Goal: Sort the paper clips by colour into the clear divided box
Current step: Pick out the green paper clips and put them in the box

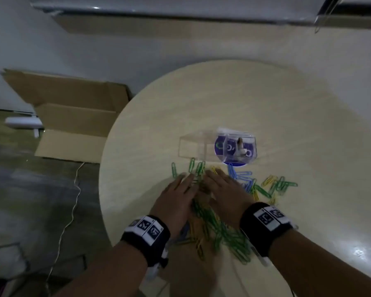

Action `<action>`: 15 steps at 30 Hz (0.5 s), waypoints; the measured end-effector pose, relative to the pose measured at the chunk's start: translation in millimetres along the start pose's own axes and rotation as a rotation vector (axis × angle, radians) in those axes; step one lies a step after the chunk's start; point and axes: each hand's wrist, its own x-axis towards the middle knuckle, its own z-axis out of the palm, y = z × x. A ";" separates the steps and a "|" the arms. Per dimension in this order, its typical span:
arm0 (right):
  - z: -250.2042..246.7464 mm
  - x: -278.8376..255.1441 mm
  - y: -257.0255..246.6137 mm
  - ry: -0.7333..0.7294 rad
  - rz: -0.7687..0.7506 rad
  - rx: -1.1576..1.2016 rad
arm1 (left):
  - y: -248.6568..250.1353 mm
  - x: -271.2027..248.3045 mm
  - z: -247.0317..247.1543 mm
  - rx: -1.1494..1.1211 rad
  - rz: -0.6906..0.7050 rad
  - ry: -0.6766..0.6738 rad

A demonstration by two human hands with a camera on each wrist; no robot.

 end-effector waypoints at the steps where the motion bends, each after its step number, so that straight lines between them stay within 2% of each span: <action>1: 3.7 4.1 3.3 -0.020 -0.015 -0.039 | -2.4 5.1 1.9 0.042 -0.004 -0.032; 6: 24.3 -13.1 35.0 -0.030 0.035 -0.092 | -9.2 -5.2 5.8 -0.023 -0.023 0.012; 9: 26.5 -35.9 53.9 -0.009 0.111 -0.054 | -4.1 -16.3 7.0 -0.047 -0.038 -0.032; 11: 27.0 -44.7 60.4 0.031 0.136 -0.041 | -6.6 -18.0 4.3 -0.161 -0.041 -0.026; 13: 23.2 -46.3 62.8 0.148 0.148 -0.062 | -15.4 -15.8 -6.1 -0.275 -0.071 0.130; 15: 13.2 -35.5 59.5 0.314 0.094 -0.038 | -30.8 -5.4 -16.8 -0.229 -0.203 0.375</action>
